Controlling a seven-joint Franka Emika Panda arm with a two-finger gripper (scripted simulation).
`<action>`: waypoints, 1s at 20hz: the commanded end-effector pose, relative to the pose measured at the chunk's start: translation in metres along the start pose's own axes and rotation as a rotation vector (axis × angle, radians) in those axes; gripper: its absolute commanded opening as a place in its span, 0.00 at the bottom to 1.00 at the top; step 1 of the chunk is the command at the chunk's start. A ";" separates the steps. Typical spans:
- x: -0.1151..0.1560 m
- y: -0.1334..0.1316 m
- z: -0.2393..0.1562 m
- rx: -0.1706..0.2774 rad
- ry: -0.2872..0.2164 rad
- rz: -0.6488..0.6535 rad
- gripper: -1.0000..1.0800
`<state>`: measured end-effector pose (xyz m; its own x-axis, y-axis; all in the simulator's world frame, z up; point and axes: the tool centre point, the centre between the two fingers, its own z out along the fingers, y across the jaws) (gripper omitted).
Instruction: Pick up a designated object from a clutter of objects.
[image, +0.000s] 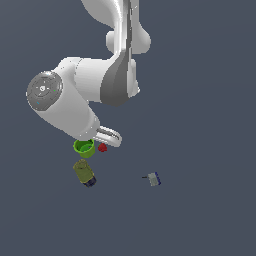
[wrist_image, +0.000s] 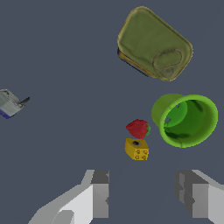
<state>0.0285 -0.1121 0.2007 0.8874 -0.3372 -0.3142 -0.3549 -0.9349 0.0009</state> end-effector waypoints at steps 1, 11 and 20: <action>0.012 0.014 0.018 0.002 -0.041 0.040 0.62; 0.040 0.057 0.074 0.003 -0.158 0.151 0.62; 0.046 0.070 0.091 0.002 -0.192 0.182 0.62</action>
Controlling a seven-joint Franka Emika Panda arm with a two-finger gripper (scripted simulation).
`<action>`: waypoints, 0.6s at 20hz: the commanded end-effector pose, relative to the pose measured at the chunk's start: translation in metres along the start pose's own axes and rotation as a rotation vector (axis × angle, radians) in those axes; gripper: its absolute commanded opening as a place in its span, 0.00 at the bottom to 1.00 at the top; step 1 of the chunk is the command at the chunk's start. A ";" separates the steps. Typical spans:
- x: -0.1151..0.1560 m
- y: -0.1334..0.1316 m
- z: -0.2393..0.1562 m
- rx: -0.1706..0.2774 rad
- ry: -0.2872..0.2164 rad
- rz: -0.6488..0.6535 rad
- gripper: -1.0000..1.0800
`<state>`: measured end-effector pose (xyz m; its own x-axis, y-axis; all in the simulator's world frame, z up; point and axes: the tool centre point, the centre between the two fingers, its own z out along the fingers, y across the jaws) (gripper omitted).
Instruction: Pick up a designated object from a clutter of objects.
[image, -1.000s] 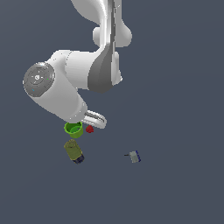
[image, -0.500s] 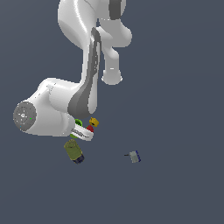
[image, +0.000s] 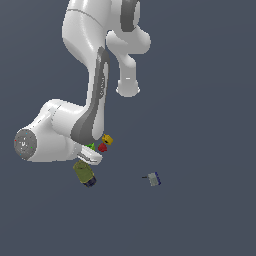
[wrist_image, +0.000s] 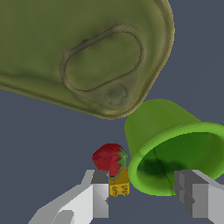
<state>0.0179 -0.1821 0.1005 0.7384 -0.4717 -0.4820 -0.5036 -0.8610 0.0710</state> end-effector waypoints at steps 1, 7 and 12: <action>0.000 0.000 0.000 0.000 0.000 0.000 0.62; 0.000 0.000 0.011 0.000 -0.001 0.001 0.62; 0.000 0.000 0.026 0.000 -0.001 0.001 0.62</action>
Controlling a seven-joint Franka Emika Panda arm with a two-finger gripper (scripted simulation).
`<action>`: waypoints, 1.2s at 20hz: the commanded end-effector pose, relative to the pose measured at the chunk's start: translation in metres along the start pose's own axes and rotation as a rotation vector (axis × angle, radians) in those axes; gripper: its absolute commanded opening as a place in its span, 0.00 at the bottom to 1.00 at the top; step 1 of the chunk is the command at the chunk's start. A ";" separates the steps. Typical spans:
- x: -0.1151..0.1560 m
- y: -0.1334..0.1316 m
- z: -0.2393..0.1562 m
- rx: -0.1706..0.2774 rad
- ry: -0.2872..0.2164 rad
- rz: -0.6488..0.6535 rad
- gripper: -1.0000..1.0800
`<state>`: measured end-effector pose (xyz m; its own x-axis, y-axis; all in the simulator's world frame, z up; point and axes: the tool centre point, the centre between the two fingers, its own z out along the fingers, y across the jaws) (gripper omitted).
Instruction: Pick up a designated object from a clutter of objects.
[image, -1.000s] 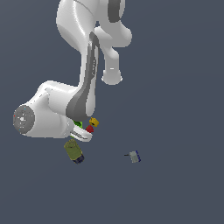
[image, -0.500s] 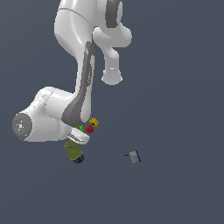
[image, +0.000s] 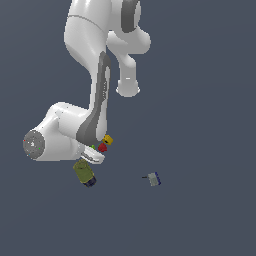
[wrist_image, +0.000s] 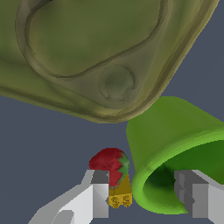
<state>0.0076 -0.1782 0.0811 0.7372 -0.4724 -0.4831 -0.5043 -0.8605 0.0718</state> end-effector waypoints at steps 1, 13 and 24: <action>0.000 0.000 0.005 0.000 0.000 0.000 0.62; 0.000 0.000 0.007 0.000 0.000 0.000 0.00; -0.023 -0.014 -0.008 0.000 0.000 0.000 0.00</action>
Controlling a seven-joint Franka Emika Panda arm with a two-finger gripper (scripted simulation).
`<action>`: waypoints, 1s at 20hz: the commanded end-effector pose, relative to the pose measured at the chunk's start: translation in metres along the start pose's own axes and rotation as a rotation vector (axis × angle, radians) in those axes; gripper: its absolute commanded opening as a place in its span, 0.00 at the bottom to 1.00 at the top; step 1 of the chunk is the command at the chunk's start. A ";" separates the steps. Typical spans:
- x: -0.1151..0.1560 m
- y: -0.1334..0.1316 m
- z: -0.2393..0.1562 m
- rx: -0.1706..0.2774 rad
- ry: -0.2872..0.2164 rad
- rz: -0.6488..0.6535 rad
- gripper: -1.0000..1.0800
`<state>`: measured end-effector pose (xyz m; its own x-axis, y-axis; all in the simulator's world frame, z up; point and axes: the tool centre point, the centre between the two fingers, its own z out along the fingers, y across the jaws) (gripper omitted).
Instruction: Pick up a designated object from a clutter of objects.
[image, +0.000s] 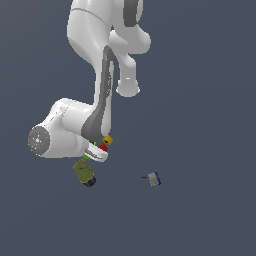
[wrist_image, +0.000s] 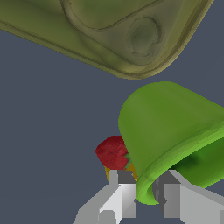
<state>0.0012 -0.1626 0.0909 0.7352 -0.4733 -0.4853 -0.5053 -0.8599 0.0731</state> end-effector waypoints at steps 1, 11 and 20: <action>-0.011 -0.007 -0.008 0.000 0.003 -0.001 0.00; -0.089 -0.056 -0.059 -0.001 0.002 -0.003 0.00; -0.174 -0.109 -0.116 -0.003 0.002 -0.003 0.00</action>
<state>-0.0171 -0.0209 0.2526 0.7374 -0.4708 -0.4844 -0.5017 -0.8619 0.0739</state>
